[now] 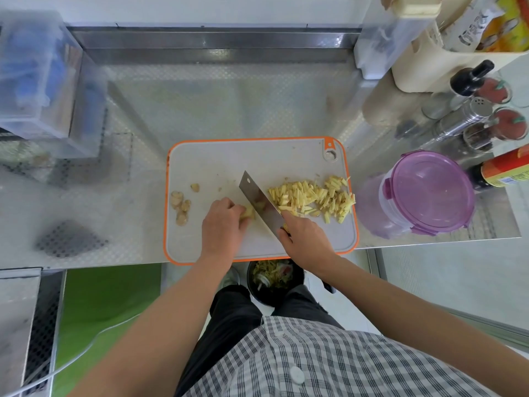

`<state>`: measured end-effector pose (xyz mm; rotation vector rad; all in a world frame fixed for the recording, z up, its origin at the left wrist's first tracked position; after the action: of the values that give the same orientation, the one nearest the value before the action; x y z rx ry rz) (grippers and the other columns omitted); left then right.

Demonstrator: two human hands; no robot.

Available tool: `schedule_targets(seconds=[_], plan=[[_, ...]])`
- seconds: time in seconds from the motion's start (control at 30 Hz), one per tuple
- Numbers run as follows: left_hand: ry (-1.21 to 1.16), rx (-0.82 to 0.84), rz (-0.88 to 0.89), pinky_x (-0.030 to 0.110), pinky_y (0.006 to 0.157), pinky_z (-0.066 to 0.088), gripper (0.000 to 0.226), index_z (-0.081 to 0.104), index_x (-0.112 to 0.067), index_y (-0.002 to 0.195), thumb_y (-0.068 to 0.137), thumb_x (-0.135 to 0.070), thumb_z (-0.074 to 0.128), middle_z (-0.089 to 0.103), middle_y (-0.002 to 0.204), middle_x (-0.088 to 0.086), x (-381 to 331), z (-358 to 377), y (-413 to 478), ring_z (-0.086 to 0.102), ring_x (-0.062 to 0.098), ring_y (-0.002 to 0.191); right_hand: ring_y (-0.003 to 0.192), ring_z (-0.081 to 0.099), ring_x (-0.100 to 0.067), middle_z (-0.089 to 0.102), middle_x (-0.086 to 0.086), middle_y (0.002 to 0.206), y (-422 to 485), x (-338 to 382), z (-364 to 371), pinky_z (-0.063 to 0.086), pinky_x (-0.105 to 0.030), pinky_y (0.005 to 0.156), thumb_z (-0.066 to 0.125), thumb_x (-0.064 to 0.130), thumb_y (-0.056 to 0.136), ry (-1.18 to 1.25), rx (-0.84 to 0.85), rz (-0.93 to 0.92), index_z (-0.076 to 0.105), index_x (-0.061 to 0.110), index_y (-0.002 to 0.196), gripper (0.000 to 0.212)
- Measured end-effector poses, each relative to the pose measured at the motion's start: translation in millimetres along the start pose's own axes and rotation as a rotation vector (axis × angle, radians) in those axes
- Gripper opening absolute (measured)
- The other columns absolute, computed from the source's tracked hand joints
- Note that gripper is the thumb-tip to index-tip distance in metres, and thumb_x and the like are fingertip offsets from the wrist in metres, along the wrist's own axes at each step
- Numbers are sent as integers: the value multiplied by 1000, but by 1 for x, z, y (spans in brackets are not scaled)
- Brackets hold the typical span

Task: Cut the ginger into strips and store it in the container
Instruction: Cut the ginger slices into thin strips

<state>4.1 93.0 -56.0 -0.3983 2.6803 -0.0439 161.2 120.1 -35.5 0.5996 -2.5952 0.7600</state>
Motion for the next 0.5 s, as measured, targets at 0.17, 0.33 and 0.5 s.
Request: schedule_targets(seconds=[0.17, 0.33, 0.5], plan=[[-38, -27, -16, 41, 65, 52, 49, 66, -7, 113, 71, -27, 81, 58, 94, 12, -1, -5, -6, 55, 31, 89, 50, 33, -15, 36, 1, 60, 0, 1, 4, 22, -29, 45, 39, 18, 98, -29, 21, 5, 30, 16, 87, 14], [1, -20, 4, 37, 61, 49, 33, 69, -6, 92, 67, -22, 84, 57, 85, 10, -6, -1, -9, 56, 31, 81, 50, 30, -14, 33, 3, 60, 0, 3, 4, 20, -28, 45, 38, 18, 98, -45, 18, 5, 29, 16, 87, 14], [3, -31, -11, 37, 61, 49, 26, 68, -6, 92, 73, -19, 78, 57, 87, 10, -7, -1, -9, 56, 31, 84, 50, 31, -15, 34, 2, 60, -2, 1, 4, 20, -28, 45, 39, 17, 97, -42, 1, 6, 28, 17, 85, 16]])
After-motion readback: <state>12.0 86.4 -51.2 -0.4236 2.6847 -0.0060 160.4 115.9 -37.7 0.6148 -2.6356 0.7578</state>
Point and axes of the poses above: each hand's wrist, its own y-axis towards the middle knuckle, its own z-axis out of the palm, x = y × z, the point moved 8 cm from there along y, towards the middle knuckle
